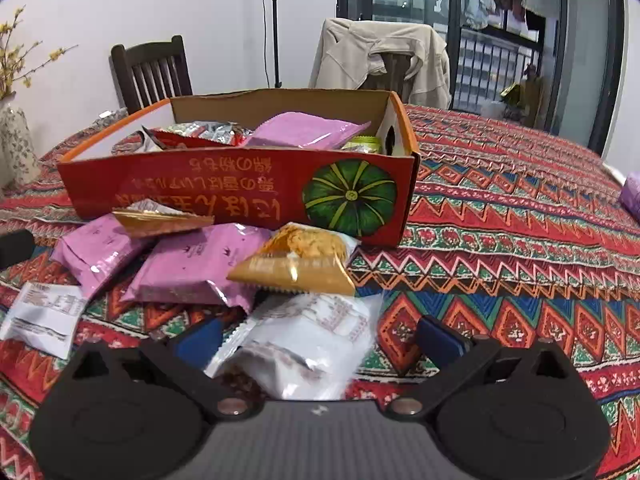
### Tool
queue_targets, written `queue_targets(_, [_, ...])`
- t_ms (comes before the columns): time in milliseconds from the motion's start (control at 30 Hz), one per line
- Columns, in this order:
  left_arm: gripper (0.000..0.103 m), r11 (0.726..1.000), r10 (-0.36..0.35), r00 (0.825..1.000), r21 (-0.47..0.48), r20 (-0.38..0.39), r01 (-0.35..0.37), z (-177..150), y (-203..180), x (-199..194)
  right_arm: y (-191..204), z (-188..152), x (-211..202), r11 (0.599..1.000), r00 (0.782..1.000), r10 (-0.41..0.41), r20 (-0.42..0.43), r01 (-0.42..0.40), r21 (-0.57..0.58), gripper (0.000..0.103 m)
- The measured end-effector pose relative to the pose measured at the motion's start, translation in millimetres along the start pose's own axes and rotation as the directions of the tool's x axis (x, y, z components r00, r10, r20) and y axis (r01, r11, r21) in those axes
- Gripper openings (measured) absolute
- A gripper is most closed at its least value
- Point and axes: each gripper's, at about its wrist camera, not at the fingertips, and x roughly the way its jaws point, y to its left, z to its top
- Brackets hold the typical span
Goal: Organize snacks
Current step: 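Grasp a white packet with the right gripper while the left grasps another white packet, then carry both white packets over the box and open both grippers to drop them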
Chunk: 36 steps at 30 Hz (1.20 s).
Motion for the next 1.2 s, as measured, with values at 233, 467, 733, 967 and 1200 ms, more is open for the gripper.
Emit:
queue_targets(233, [0.103, 1.0, -0.006, 1.0, -0.013, -0.001, 0.006, 0, 2, 0, 2, -3, -1, 1.0, 1.0, -0.004, 0.004, 0.004, -0.011, 0.103])
queue_targets(467, [0.103, 1.0, -0.005, 1.0, -0.019, -0.006, 0.005, 0, 2, 1, 3, -12, -15, 1.0, 0.999, 0.019, 0.037, -0.018, -0.02, 0.079])
queue_targets(733, [0.103, 1.0, 0.006, 1.0, -0.022, -0.017, -0.006, 0, 2, 3, 6, -21, -29, 0.997, 0.994, 0.075, 0.078, -0.073, -0.03, 0.019])
queue_targets(967, [0.103, 1.0, 0.027, 0.999, -0.016, -0.021, -0.027, 0, 1, 5, -1, -26, -42, 0.994, 0.986, 0.105, 0.127, -0.105, -0.007, 0.018])
queue_targets(1200, [0.103, 0.996, 0.088, 0.996, 0.005, -0.023, -0.088, 0, -4, 4, -13, -28, -64, 0.991, 0.97, 0.127, 0.205, -0.133, 0.015, 0.018])
